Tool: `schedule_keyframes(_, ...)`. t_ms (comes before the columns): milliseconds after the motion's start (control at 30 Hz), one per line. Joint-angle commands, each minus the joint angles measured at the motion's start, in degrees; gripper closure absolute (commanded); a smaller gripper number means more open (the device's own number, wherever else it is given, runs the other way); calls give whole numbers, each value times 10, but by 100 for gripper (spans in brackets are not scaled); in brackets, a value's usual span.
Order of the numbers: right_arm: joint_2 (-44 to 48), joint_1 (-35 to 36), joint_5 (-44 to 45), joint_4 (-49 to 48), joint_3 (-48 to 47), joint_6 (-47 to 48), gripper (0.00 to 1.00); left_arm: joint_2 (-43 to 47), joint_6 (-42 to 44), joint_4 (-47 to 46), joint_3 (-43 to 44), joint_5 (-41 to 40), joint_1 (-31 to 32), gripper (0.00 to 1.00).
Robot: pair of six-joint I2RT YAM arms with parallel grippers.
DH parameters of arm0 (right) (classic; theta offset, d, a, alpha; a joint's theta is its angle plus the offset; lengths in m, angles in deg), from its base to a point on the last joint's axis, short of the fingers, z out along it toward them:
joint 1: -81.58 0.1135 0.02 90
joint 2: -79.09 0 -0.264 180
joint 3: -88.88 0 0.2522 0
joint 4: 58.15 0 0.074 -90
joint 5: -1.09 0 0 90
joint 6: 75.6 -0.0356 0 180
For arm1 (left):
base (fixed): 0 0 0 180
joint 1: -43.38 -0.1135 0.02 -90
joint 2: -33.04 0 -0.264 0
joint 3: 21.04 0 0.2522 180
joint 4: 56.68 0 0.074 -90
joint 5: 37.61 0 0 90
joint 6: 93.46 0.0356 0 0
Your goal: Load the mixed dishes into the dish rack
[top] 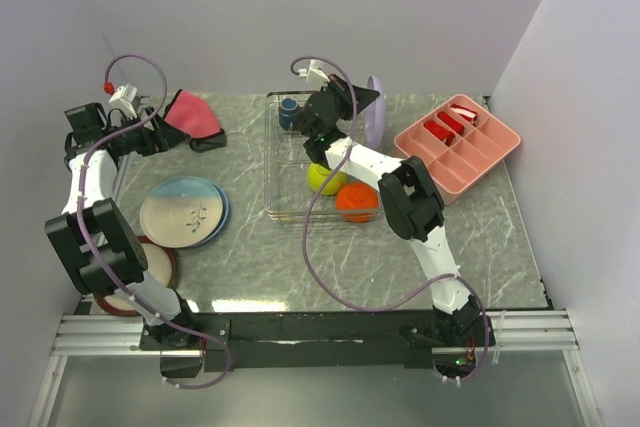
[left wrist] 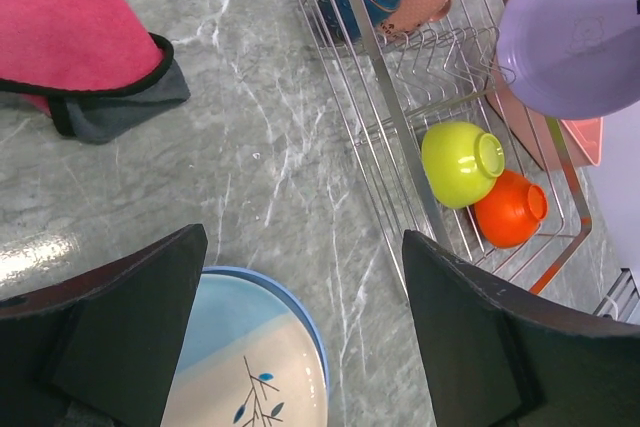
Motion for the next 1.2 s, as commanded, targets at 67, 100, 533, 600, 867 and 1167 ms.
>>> schedule_keyframes(67,-4,2,11,47,-7,-66,100,14,13,6,26,15,-1,14)
schedule_keyframes(100,-3,2,10,55,-5,-76,100,15,17,9,26,13,-2,14)
schedule_keyframes(533,0,2,5,92,24,-149,84,26,21,20,27,3,-2,13)
schedule_keyframes(600,0,2,0,80,23,-142,65,28,23,25,26,2,-2,13)
schedule_keyframes(867,14,16,-23,63,-16,-129,32,36,0,13,32,-1,-1,13)
schedule_keyframes(1167,90,84,-194,670,-62,-670,11,59,36,81,103,-63,8,9)
